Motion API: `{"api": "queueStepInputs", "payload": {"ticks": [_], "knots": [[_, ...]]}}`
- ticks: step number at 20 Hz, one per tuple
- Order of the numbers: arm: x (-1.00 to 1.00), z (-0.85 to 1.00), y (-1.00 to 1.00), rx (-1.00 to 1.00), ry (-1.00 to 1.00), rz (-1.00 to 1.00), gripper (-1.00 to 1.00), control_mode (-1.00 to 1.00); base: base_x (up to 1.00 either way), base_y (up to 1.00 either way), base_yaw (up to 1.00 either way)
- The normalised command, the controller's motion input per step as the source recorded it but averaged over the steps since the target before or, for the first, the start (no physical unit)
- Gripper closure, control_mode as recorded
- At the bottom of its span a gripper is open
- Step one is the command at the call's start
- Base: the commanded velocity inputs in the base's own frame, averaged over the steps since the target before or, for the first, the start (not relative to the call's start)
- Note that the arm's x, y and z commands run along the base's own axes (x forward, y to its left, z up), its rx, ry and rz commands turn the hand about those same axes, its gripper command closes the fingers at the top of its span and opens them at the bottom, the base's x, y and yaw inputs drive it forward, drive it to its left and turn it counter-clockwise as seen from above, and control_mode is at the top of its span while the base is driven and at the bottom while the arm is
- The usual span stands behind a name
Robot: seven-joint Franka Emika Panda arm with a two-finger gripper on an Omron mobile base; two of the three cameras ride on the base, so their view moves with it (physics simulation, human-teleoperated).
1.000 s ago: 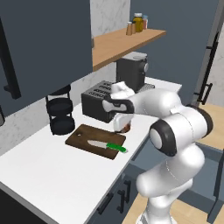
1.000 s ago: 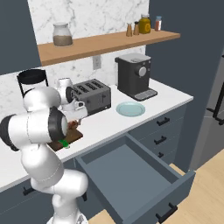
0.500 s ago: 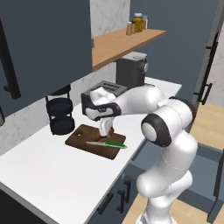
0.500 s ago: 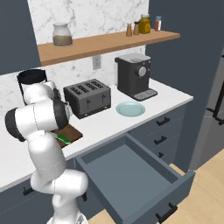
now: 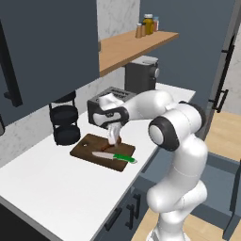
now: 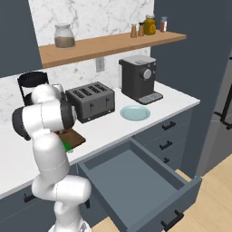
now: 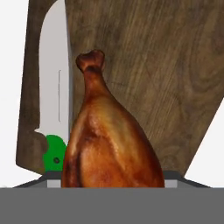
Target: Pick up the knife from the drawer and place it on the cutting board. Then place the meat from the plate to the cutting board.
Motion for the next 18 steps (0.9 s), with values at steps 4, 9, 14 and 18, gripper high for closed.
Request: {"api": "queueStepInputs", "payload": {"ticks": [4,9,14,18], "knots": [[-0.17,-0.12,0.01,0.12,0.00,0.00,1.00,-1.00,0.00,0.00,0.00],[0.11,0.00,0.00,0.14,0.00,-0.08,1.00,-1.00,0.00,0.00,0.00],[0.09,-0.09,0.00,0.16,0.00,-0.05,1.00,-1.00,0.00,0.00,0.00],[0.00,-0.31,0.00,0.12,0.00,-0.04,-1.00,-1.00,0.00,0.00,0.00]]}}
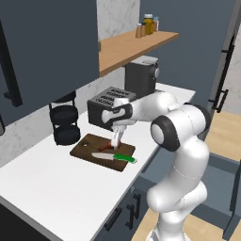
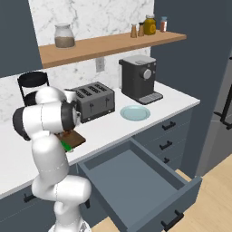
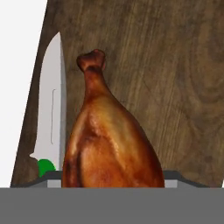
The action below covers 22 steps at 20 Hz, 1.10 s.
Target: Pick up the knife from the drawer and place it on the cutting board. Then place the meat from the plate to the cutting board.
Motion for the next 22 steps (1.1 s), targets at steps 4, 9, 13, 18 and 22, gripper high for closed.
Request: {"api": "queueStepInputs", "payload": {"ticks": [4,9,13,18,22], "knots": [[-0.01,0.04,0.00,0.09,0.00,-0.04,-1.00,-1.00,0.00,0.00,0.00],[-0.04,0.74,-0.03,0.08,-0.03,-0.02,-1.00,-1.00,0.00,0.00,0.00],[-0.04,1.00,-0.33,0.08,-0.05,0.00,-1.00,-1.00,0.00,0.00,0.00],[-0.37,0.94,-0.73,0.10,-0.07,-0.04,-1.00,-1.00,0.00,0.00,0.00],[-0.64,0.53,-1.00,0.12,-0.10,-0.06,-1.00,-1.00,0.00,0.00,0.00]]}}
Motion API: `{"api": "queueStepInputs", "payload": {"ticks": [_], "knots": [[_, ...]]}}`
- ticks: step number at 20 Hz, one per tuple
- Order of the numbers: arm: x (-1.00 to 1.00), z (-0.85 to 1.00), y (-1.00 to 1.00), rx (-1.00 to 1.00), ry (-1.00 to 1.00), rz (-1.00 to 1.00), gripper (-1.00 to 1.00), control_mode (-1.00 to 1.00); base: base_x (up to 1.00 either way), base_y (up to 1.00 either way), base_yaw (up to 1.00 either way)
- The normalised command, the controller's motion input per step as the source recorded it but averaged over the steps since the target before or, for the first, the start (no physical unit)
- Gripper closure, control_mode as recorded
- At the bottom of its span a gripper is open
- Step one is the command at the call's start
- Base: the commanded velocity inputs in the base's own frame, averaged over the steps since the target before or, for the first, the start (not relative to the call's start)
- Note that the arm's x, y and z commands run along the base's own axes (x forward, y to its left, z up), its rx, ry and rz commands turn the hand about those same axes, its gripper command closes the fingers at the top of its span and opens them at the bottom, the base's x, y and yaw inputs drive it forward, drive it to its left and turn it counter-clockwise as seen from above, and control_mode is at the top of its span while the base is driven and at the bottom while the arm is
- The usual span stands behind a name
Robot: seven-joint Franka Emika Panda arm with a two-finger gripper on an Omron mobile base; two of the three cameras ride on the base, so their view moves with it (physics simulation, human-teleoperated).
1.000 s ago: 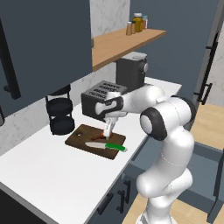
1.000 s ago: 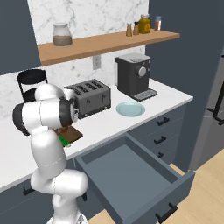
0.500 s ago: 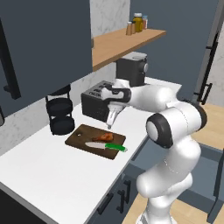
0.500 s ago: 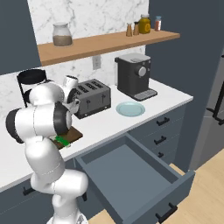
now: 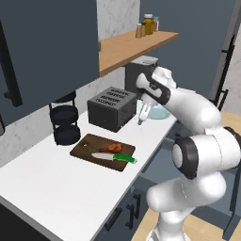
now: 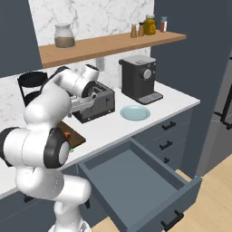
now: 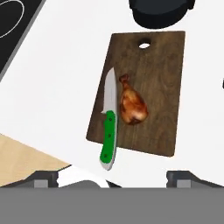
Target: Pick up the knife from the drawer and place it on the cutting board. Then place the meat from the plate to the cutting board.
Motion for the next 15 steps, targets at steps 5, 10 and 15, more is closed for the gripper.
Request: {"api": "queueStepInputs", "payload": {"ticks": [5,10,15], "knots": [[-0.73,0.21,-1.00,0.08,-0.06,-0.14,-1.00,-1.00,0.00,0.00,0.00],[-0.77,0.02,-0.97,0.07,-0.06,-0.16,-1.00,-1.00,0.00,0.00,0.00],[-0.40,0.00,-0.55,0.05,-0.03,-0.09,-1.00,-1.00,0.00,0.00,0.00]]}}
